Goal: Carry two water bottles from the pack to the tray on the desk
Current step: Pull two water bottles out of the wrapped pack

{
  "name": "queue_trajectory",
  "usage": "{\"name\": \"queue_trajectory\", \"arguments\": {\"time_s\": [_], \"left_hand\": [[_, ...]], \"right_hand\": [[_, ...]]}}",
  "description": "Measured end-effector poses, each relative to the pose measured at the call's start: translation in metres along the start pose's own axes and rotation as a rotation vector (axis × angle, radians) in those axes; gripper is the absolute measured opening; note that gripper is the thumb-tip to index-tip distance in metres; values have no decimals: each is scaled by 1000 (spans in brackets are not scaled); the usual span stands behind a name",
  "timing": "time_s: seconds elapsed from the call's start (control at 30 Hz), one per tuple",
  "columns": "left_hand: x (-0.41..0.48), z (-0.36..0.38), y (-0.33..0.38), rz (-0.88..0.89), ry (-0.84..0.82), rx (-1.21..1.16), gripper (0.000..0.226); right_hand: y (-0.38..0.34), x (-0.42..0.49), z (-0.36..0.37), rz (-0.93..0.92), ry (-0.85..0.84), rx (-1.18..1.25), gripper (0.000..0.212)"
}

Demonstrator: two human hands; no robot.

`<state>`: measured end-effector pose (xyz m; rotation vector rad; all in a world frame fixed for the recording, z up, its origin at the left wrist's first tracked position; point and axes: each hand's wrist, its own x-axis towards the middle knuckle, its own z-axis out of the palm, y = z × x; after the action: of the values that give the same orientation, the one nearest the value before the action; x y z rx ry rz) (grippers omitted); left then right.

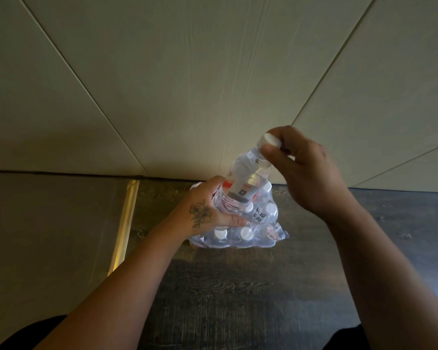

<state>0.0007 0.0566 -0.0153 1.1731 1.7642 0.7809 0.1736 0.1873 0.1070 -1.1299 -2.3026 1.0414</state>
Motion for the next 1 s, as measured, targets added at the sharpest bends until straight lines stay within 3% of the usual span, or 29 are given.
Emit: {"name": "queue_trajectory", "arguments": {"time_s": [0.23, 0.37, 0.43, 0.53, 0.6, 0.7, 0.87, 1.0], "left_hand": [[-3, -10, 9, 34, 62, -42, 88], [-4, -17, 3, 3, 100, -62, 83], [-3, -20, -1, -26, 133, -79, 76], [-5, -24, -1, -50, 188, -109, 70], [-7, -25, 0, -55, 203, -105, 70], [-7, -25, 0, -49, 211, -97, 70], [-8, -24, 0, -21, 238, -112, 92], [-9, -24, 3, -23, 248, -123, 88]], "right_hand": [[-3, 9, 9, -4, 122, 121, 25], [9, 14, 20, 135, 67, 279, 66], [20, 15, 28, 187, 1, 148, 66], [45, 10, 49, 157, -174, -185, 35], [59, 6, 67, 150, -301, -287, 24], [70, -2, 90, 156, -388, -397, 31], [88, -12, 109, 142, -443, -550, 40], [100, -14, 116, 94, -409, -614, 45]]}}
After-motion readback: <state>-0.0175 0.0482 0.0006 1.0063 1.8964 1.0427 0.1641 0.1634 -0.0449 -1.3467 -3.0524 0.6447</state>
